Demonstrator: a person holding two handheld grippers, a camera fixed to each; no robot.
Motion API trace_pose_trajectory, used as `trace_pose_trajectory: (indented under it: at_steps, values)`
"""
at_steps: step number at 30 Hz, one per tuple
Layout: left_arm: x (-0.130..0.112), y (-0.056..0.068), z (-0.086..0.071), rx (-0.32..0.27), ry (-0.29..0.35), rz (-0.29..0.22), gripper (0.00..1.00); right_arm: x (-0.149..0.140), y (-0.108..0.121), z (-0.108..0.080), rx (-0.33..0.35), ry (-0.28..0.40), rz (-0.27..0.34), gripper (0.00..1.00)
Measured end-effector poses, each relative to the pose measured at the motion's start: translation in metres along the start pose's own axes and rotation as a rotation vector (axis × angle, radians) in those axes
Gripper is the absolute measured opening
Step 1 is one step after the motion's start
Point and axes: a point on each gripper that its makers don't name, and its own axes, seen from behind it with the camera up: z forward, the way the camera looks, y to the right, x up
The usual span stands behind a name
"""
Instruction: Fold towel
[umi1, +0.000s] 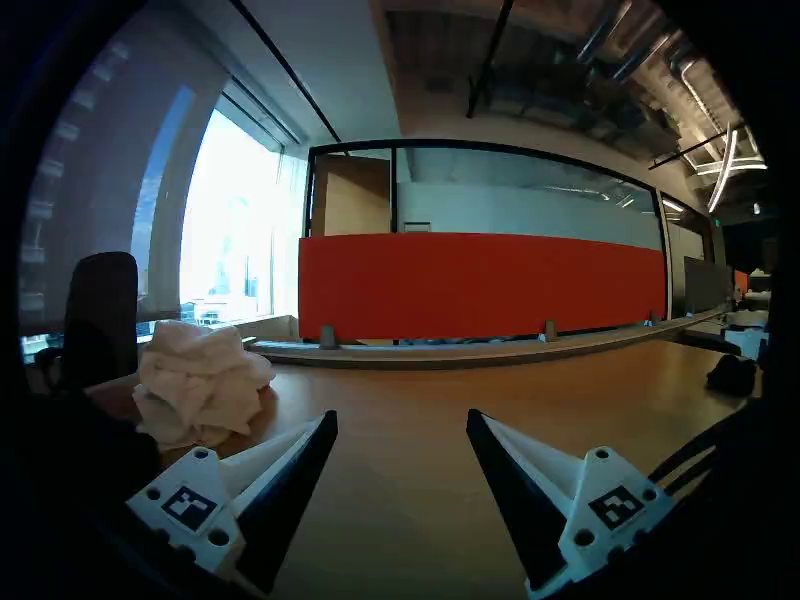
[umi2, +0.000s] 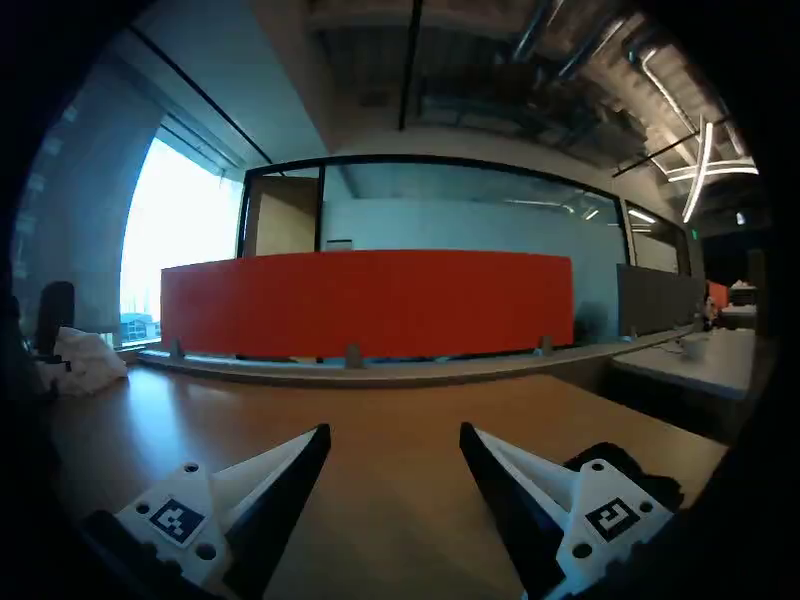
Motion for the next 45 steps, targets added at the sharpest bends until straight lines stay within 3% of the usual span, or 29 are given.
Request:
trace_pose_trajectory:
  at_steps: [45]
  values:
    - [0.0004,-0.0003,0.0004,0.0,0.0,0.0,0.96,-0.0035,-0.0075,-0.003,0.016,-0.011,-0.017,1.0]
